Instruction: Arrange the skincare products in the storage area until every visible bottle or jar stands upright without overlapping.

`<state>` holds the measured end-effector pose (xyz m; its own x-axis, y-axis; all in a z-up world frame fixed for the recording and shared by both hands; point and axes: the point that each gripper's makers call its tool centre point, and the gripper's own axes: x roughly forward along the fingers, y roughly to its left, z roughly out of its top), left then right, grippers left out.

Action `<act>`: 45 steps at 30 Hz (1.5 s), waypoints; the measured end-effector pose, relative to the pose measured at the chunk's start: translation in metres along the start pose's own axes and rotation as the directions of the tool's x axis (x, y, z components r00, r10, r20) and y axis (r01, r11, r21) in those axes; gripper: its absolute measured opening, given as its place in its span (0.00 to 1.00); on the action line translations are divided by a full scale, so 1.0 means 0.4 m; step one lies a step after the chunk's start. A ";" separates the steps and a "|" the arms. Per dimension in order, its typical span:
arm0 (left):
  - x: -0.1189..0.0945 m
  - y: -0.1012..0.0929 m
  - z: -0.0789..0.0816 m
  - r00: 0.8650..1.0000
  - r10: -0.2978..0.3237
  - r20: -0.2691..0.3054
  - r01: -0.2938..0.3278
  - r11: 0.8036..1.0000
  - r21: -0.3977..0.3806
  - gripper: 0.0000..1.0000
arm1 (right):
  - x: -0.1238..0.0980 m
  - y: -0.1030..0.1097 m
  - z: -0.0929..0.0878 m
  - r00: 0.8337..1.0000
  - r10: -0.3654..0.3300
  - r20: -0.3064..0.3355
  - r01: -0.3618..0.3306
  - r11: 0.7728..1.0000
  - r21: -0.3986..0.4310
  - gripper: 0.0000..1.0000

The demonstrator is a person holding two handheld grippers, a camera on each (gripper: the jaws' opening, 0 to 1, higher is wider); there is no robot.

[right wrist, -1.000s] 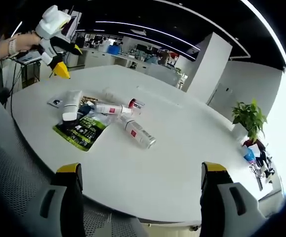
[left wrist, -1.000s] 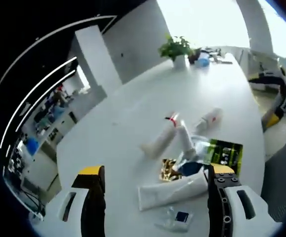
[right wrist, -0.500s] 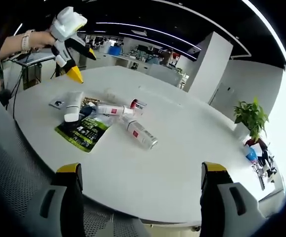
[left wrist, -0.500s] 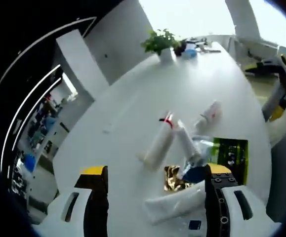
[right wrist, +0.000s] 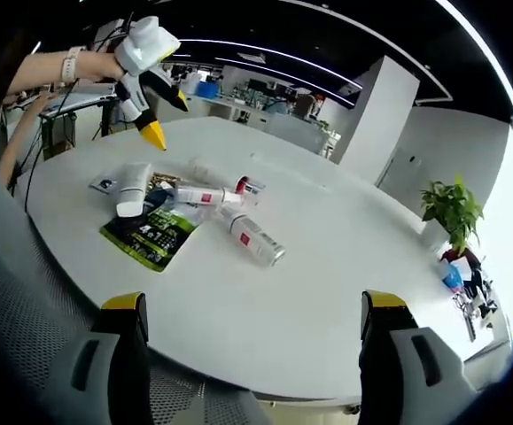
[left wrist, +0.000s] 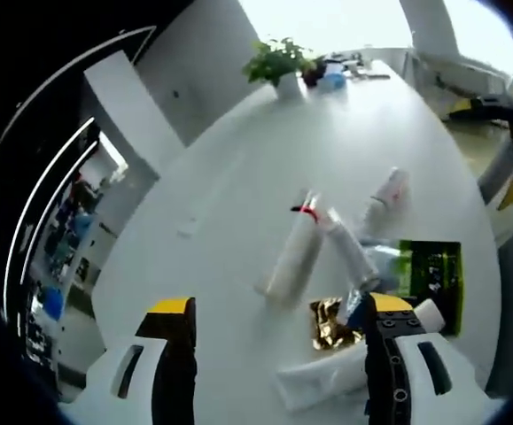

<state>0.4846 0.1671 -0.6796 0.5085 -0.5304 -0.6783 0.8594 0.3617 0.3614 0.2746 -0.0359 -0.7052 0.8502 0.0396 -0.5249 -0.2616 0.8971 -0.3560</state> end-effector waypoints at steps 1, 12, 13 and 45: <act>0.006 0.003 0.000 1.000 -0.004 -0.003 0.004 1.000 0.001 0.75 | 0.000 0.000 0.000 1.000 0.000 -0.001 0.000 1.000 -0.001 0.99; 0.057 0.013 0.010 0.998 -0.049 -0.026 0.048 0.999 -0.012 0.72 | 0.001 -0.001 -0.001 1.000 -0.002 -0.003 0.002 1.000 0.001 0.99; 0.059 0.010 0.014 0.998 -0.051 -0.024 0.050 0.999 -0.011 0.72 | 0.001 -0.001 -0.002 1.000 -0.003 -0.006 0.003 1.000 0.000 0.99; 0.206 0.027 -0.007 0.982 -0.173 -0.077 0.170 0.984 -0.045 0.67 | 0.004 -0.001 -0.011 1.000 0.000 -0.027 0.000 1.000 0.000 0.99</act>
<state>0.5356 0.1294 -0.7335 0.3465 -0.5247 -0.7776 0.9299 0.3008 0.2115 0.2742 -0.0381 -0.7095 0.8373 0.0281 -0.5460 -0.2618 0.8973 -0.3555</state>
